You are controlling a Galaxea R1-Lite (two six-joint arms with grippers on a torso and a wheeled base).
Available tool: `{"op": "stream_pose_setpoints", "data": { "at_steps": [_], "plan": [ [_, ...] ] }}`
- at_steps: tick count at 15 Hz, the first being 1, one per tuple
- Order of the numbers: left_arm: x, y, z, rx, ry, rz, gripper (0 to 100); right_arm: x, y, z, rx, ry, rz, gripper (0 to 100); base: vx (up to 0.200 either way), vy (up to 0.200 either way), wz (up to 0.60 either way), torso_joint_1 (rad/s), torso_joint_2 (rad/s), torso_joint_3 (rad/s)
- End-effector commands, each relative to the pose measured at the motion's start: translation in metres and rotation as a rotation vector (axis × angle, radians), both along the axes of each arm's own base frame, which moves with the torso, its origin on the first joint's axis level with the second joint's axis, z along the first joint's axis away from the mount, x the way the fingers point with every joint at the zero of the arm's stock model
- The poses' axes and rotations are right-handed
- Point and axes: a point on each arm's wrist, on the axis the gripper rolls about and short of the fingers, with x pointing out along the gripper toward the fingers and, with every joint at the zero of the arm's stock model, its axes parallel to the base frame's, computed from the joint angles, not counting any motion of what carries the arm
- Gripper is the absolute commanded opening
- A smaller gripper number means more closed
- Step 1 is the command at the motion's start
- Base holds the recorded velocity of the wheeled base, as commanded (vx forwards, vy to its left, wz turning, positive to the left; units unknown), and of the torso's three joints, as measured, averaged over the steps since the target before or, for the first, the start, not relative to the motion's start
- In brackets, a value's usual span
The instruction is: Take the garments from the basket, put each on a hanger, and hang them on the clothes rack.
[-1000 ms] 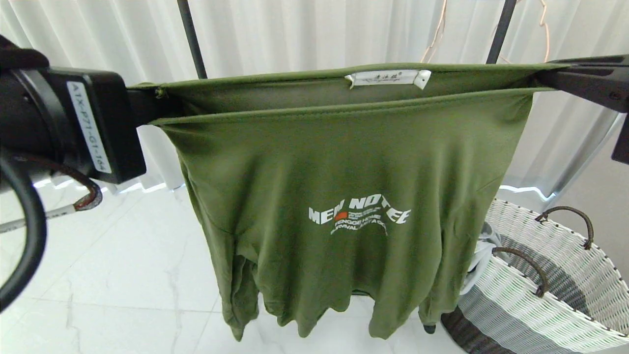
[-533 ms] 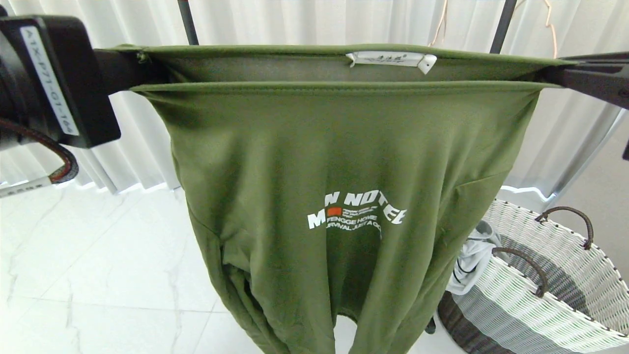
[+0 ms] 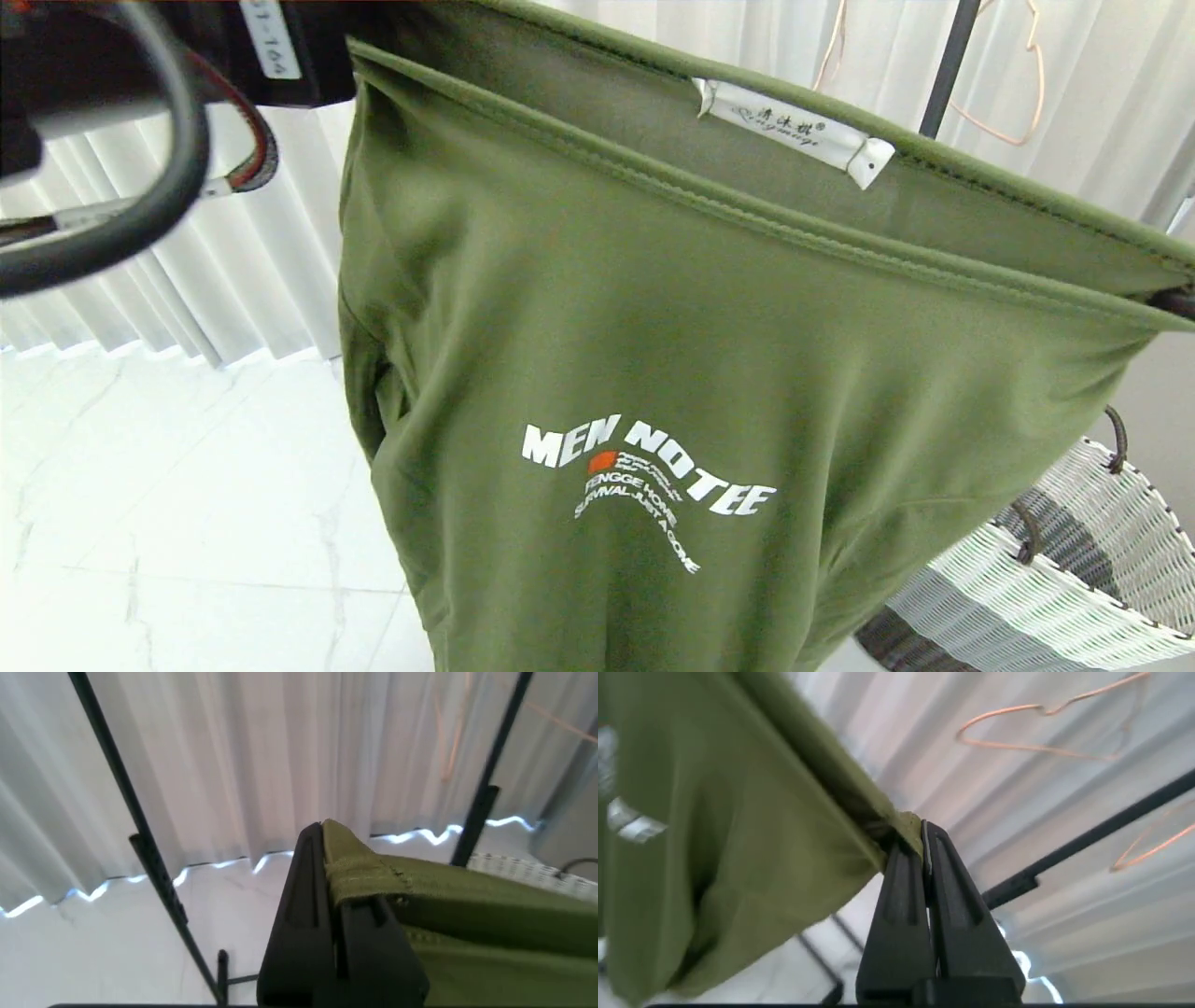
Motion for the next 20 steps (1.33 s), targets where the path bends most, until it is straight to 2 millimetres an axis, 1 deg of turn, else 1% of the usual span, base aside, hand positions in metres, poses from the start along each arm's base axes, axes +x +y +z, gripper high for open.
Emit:
{"op": "stream_pose_setpoints", "data": {
  "at_steps": [1, 3, 5, 6, 7, 8, 9, 10, 11, 12, 13, 14, 16, 17, 20],
  "plan": [
    [0.026, -0.017, -0.005, 0.033, 0.018, 0.044, 0, -0.013, 0.000, -0.002, -0.020, 0.016, 0.114, 0, 0.000, 0.000, 0.00, 0.000, 0.00, 0.000],
    [0.029, -0.016, -0.004, 0.032, 0.017, 0.058, 0, -0.012, 0.002, -0.002, -0.028, 0.018, 0.119, 0, 0.000, 0.000, 0.00, 0.000, 0.00, 0.000],
    [0.027, -0.013, -0.005, 0.030, 0.019, 0.058, 0, -0.012, 0.001, -0.002, -0.025, 0.016, 0.110, 0, 0.000, 0.000, 0.00, 0.000, 0.00, 0.000],
    [0.020, -0.008, -0.004, 0.028, 0.015, 0.049, 0, -0.010, 0.000, -0.002, -0.025, 0.013, 0.084, 0, 0.000, 0.000, 0.00, 0.000, 0.00, 0.000],
    [0.013, -0.005, -0.006, 0.036, 0.021, 0.034, 0, -0.004, -0.001, -0.002, -0.030, 0.002, -0.017, 0, 0.000, 0.000, 0.00, 0.000, 0.00, 0.000],
    [0.004, 0.003, -0.008, 0.051, 0.031, 0.023, 0, 0.005, 0.001, 0.000, -0.030, -0.019, -0.148, 0, 0.000, 0.000, 0.00, 0.000, 0.00, 0.000],
    [-0.007, 0.012, -0.013, 0.076, 0.050, 0.006, 0, 0.014, 0.008, 0.004, 0.006, -0.041, -0.209, 0, 0.000, 0.000, 0.00, 0.000, 0.00, 0.000],
    [-0.014, 0.017, -0.016, 0.091, 0.060, -0.010, 0, 0.018, 0.012, 0.006, 0.029, -0.052, -0.222, 0, 0.000, 0.000, 0.00, 0.000, 0.00, 0.000],
    [-0.038, 0.033, -0.029, 0.147, 0.092, -0.083, 0, 0.035, 0.031, 0.012, 0.107, -0.089, -0.260, 0, 0.000, 0.000, 0.00, 0.000, 0.00, 0.000],
    [-0.045, 0.037, -0.033, 0.161, 0.098, -0.108, 0, 0.039, 0.037, 0.013, 0.125, -0.098, -0.263, 0, 0.000, 0.000, 0.00, 0.000, 0.00, 0.000],
    [-0.063, 0.046, -0.043, 0.184, 0.102, -0.190, 0, 0.052, 0.058, 0.017, 0.185, -0.127, -0.256, 0, 0.000, 0.000, 0.00, 0.000, 0.00, 0.000],
    [-0.071, 0.049, -0.048, 0.192, 0.098, -0.242, 0, 0.060, 0.071, 0.018, 0.216, -0.141, -0.253, 0, 0.000, 0.000, 0.00, 0.000, 0.00, 0.000],
    [-0.085, 0.051, -0.050, 0.197, 0.083, -0.349, 0, 0.070, 0.088, 0.020, 0.243, -0.154, -0.251, 0, 0.000, 0.000, 0.00, 0.000, 0.00, 0.000],
    [-0.090, 0.051, -0.051, 0.198, 0.078, -0.387, 0, 0.073, 0.092, 0.021, 0.245, -0.157, -0.250, 0, 0.000, 0.000, 0.00, 0.000, 0.00, 0.000],
    [-0.092, 0.047, -0.052, 0.208, 0.079, -0.388, 0, 0.073, 0.093, 0.021, 0.242, -0.157, -0.249, 0, 0.000, 0.000, 0.00, 0.000, 0.00, 0.000]
  ]
}}
